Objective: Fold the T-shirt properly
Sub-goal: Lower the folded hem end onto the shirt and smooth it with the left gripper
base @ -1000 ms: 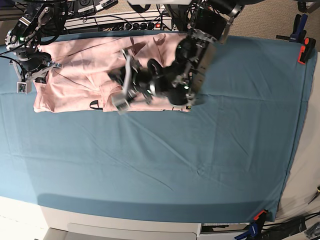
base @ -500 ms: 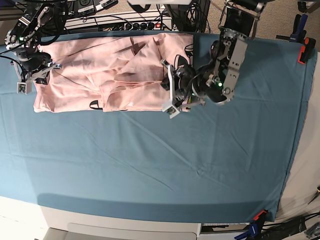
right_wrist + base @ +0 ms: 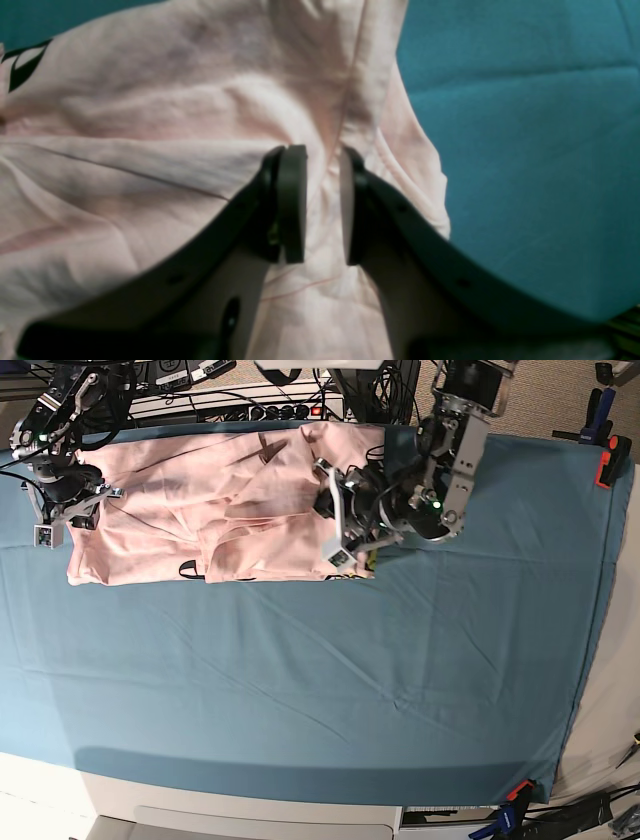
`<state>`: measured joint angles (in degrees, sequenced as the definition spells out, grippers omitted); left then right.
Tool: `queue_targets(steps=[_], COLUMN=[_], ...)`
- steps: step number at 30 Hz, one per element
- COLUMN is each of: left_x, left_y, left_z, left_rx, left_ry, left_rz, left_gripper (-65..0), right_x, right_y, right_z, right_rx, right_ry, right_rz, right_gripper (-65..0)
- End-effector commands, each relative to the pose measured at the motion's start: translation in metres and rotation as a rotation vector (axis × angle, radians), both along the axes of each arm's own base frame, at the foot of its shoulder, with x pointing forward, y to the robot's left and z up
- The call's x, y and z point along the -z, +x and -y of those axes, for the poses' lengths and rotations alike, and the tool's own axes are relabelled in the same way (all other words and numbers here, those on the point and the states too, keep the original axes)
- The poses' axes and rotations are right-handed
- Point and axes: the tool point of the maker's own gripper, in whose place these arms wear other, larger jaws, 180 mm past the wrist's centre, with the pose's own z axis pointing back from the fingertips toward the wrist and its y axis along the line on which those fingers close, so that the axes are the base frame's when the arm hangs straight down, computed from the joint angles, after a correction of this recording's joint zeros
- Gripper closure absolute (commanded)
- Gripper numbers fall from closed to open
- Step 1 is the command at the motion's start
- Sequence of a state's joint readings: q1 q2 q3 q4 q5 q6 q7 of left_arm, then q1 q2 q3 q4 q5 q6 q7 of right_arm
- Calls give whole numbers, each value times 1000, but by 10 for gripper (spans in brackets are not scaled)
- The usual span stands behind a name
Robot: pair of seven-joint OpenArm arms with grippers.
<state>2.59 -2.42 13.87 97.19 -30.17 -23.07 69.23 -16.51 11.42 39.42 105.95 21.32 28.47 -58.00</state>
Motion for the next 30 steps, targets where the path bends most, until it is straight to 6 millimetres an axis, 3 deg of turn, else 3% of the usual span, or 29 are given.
queue_targets(steps=[1, 10, 30], left_x=[-13, -26, -59], left_y=[0, -19, -28], left_z=[15, 55, 94], left_rx=[15, 118, 177], left_ry=[-60, -95, -251], left_rz=[11, 27, 34], left_gripper=[0, 0, 0], right_x=[-14, -14, -15], right_y=[9, 9, 9], right_z=[4, 4, 4], right_rx=[-10, -10, -11], right_ry=[-20, -20, -21], right_rz=[53, 53, 60], right_gripper=[-124, -124, -124])
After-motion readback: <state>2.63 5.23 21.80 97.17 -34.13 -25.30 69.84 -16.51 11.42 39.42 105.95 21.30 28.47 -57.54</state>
